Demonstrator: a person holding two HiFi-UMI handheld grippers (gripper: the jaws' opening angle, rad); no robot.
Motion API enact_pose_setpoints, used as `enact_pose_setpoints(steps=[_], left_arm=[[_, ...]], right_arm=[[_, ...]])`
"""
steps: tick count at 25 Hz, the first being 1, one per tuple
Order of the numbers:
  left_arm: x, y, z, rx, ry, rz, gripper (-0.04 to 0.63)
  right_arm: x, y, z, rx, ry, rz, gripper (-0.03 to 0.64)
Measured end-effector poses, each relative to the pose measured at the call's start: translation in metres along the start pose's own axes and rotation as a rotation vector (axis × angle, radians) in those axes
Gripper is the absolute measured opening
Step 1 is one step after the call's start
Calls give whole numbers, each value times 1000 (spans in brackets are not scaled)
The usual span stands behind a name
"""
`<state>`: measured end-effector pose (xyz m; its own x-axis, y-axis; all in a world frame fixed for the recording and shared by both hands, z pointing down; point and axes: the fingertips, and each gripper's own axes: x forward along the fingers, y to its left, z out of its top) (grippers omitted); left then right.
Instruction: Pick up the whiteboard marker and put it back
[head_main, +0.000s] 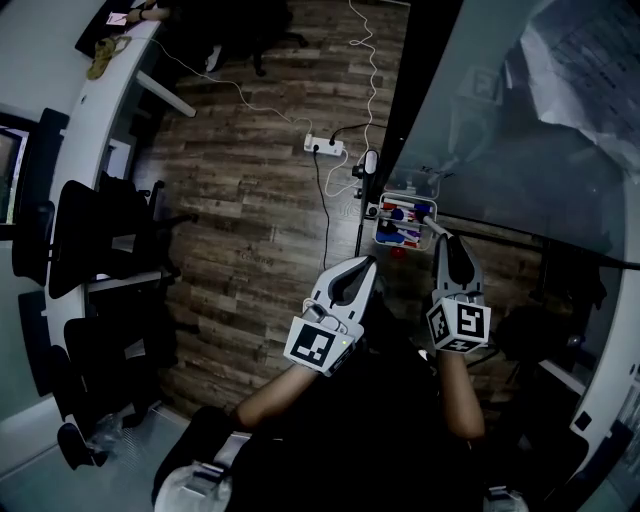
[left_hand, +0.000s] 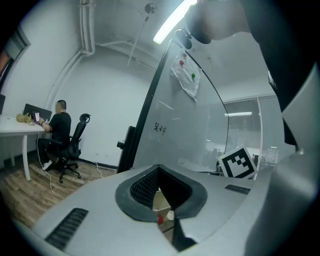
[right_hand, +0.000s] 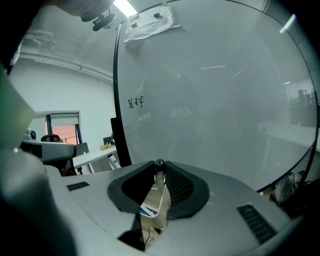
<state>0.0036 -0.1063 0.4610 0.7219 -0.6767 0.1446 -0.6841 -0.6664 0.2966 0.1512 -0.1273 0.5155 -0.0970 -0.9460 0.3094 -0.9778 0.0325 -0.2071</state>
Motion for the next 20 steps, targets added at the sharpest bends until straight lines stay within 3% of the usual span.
enact_pose_setpoints(steps=[8, 20], left_arm=[[-10, -8, 12, 62, -42, -14, 8], [-35, -15, 33, 68, -102, -42, 8]], right_arm=[[-10, 7, 13, -18, -38, -7, 77], [-44, 27, 36, -52, -105, -20, 77]])
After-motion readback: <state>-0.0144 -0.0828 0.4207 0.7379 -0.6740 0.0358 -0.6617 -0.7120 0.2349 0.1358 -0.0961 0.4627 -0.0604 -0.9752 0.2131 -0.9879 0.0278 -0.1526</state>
